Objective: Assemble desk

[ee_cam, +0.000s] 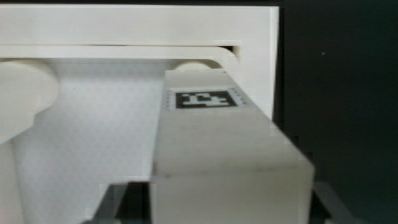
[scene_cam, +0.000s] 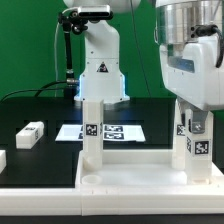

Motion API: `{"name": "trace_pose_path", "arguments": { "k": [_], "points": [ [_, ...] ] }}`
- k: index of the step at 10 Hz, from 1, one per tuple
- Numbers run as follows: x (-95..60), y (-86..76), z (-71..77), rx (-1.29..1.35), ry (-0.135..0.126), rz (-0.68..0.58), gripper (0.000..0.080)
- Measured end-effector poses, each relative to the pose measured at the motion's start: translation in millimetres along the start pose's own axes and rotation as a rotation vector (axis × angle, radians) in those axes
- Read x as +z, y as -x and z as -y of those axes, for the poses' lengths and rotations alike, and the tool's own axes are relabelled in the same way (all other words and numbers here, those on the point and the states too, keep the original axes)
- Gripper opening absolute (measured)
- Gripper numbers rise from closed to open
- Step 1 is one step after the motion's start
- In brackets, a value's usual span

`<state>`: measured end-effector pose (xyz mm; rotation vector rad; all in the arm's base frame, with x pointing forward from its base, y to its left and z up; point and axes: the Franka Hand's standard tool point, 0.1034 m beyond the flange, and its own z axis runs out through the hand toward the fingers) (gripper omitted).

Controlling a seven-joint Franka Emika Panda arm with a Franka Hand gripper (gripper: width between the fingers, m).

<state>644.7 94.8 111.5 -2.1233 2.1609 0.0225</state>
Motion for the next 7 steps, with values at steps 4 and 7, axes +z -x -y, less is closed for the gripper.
{"name": "trace_pose_path", "arguments": {
  "k": [4, 7],
  "points": [
    [0.5, 1.9, -0.2, -0.003, 0.001, -0.002, 0.0450],
    [-1.3, 11.6, 1.7, -0.471, -0.006, 0.006, 0.0575]
  ]
}}
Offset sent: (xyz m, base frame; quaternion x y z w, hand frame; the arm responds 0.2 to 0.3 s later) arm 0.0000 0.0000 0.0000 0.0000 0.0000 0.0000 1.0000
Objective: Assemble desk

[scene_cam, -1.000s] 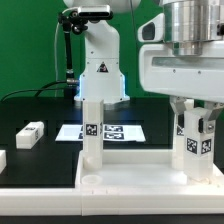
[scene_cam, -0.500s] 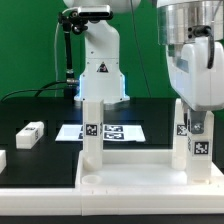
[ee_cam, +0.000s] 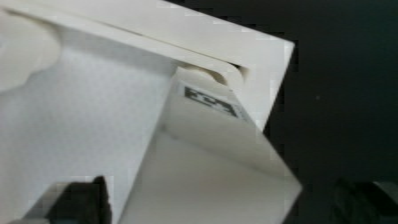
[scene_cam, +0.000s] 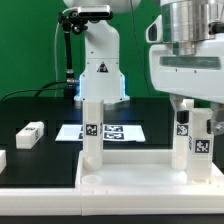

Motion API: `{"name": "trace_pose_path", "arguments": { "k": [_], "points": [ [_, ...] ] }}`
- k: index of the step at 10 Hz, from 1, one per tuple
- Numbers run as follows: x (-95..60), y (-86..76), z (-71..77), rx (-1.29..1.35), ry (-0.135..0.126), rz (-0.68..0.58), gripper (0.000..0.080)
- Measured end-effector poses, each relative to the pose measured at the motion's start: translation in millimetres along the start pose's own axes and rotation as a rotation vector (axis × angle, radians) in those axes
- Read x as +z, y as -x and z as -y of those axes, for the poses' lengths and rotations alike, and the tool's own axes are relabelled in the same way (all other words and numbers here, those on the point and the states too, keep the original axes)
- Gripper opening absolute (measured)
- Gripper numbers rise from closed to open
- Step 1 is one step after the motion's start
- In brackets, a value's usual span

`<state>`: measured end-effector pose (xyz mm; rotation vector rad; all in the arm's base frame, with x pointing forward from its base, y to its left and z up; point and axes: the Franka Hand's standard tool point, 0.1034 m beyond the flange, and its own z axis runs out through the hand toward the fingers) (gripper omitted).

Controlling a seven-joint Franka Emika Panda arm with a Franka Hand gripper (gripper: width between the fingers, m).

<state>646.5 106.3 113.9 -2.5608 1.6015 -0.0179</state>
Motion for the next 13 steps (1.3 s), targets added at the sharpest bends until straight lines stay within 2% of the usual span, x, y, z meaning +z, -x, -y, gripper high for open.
{"name": "trace_pose_path", "arguments": {
  "k": [2, 3, 4, 5, 7, 8, 10, 12, 13],
  "points": [
    [0.7, 2.8, 0.2, -0.164, -0.005, -0.008, 0.0575],
    [0.6, 2.0, 0.0, -0.217, -0.004, -0.008, 0.0649],
    [0.9, 3.1, 0.2, -0.268, -0.004, -0.008, 0.0649],
    [1.4, 5.4, -0.3, -0.482, 0.018, -0.021, 0.0649],
    [6.9, 10.5, -0.5, -0.896, 0.023, -0.031, 0.0649],
    [10.8, 15.4, -2.6, -0.948, 0.029, -0.034, 0.0649],
    [10.2, 12.5, -3.0, -0.905, 0.029, -0.037, 0.0622],
    [10.4, 11.2, -3.8, -0.755, 0.027, -0.038, 0.0293],
    [10.6, 9.8, -4.6, -0.721, 0.028, -0.039, 0.0294]
  ]
}}
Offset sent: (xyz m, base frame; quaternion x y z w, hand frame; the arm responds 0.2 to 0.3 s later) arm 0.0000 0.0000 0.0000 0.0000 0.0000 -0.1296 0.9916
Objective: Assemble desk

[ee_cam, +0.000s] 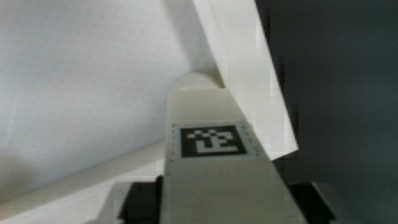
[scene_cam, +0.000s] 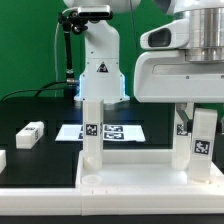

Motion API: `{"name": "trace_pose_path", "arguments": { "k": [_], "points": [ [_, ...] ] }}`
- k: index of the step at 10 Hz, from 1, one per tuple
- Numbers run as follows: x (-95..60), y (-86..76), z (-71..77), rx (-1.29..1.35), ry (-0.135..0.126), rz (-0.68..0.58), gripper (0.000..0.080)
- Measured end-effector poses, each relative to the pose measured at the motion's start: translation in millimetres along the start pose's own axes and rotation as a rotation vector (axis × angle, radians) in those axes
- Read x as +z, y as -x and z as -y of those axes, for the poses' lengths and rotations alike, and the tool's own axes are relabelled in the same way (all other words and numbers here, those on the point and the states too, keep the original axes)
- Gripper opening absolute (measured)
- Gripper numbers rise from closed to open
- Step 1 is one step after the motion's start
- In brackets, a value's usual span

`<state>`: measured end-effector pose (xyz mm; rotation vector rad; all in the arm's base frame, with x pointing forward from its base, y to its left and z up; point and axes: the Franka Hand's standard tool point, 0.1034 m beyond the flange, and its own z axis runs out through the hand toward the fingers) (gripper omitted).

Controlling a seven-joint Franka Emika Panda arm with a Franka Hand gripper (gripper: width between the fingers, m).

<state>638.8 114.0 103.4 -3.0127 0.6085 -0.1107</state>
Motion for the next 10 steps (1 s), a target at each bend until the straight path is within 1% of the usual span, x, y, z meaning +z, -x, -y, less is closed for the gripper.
{"name": "trace_pose_path", "arguments": {
  "k": [1, 2, 3, 4, 6, 7, 8, 9, 10],
  "points": [
    [0.6, -0.1, -0.4, 0.105, 0.000, 0.000, 0.0294],
    [0.8, -0.6, -0.6, 0.298, 0.003, 0.000, 0.0294],
    [1.5, 2.2, 0.6, 0.482, 0.010, 0.006, 0.0294],
    [1.7, 3.2, 1.5, 0.666, 0.002, 0.014, 0.0294],
    [1.9, 1.9, 4.9, 1.075, -0.046, 0.043, 0.0293],
    [2.0, 0.6, 4.6, 1.223, -0.073, 0.060, 0.0293],
    [2.0, 0.7, 5.5, 1.312, -0.080, 0.069, 0.0293],
    [2.2, 1.5, 6.6, 1.323, -0.079, 0.069, 0.0326],
    [2.6, 1.5, 6.3, 1.304, -0.079, 0.068, 0.0326]
  ]
}}
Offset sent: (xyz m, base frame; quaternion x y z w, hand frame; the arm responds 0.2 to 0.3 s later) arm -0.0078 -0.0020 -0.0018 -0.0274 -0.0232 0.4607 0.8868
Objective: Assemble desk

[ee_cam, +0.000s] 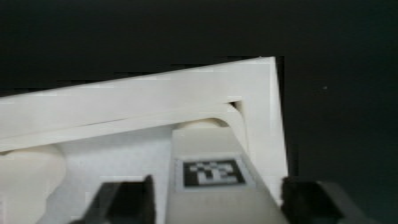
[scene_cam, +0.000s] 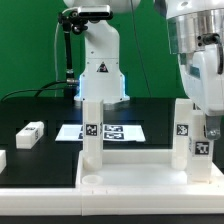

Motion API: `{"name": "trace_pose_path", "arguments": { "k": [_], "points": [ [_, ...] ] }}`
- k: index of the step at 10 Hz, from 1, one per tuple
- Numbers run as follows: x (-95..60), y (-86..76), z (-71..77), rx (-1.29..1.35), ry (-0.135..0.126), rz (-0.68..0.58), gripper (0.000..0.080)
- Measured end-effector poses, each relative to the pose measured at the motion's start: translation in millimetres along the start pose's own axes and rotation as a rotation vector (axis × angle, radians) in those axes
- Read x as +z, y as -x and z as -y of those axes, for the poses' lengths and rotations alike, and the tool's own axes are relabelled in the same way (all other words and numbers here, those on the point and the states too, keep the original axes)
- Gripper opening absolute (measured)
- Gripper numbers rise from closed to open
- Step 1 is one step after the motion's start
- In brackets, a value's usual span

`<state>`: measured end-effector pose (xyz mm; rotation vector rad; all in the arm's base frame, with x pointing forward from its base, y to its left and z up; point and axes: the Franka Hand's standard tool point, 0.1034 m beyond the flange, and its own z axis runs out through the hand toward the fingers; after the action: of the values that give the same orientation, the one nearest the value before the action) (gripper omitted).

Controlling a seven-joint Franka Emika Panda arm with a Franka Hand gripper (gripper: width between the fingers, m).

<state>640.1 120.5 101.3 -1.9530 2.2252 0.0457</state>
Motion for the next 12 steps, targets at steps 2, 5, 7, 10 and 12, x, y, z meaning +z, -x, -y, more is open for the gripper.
{"name": "trace_pose_path", "arguments": {
  "k": [2, 5, 7, 10, 12],
  "points": [
    [0.5, -0.1, -0.4, -0.269, -0.008, 0.000, 0.0503],
    [2.3, -11.7, -0.9, -0.666, -0.015, -0.011, 0.0640],
    [2.6, -12.9, -0.6, -0.782, -0.013, -0.015, 0.0649],
    [-3.6, -6.8, -1.0, -1.140, 0.038, -0.028, 0.0649],
    [-8.6, -6.0, 6.9, -1.269, 0.036, -0.038, 0.0649]
  ]
}}
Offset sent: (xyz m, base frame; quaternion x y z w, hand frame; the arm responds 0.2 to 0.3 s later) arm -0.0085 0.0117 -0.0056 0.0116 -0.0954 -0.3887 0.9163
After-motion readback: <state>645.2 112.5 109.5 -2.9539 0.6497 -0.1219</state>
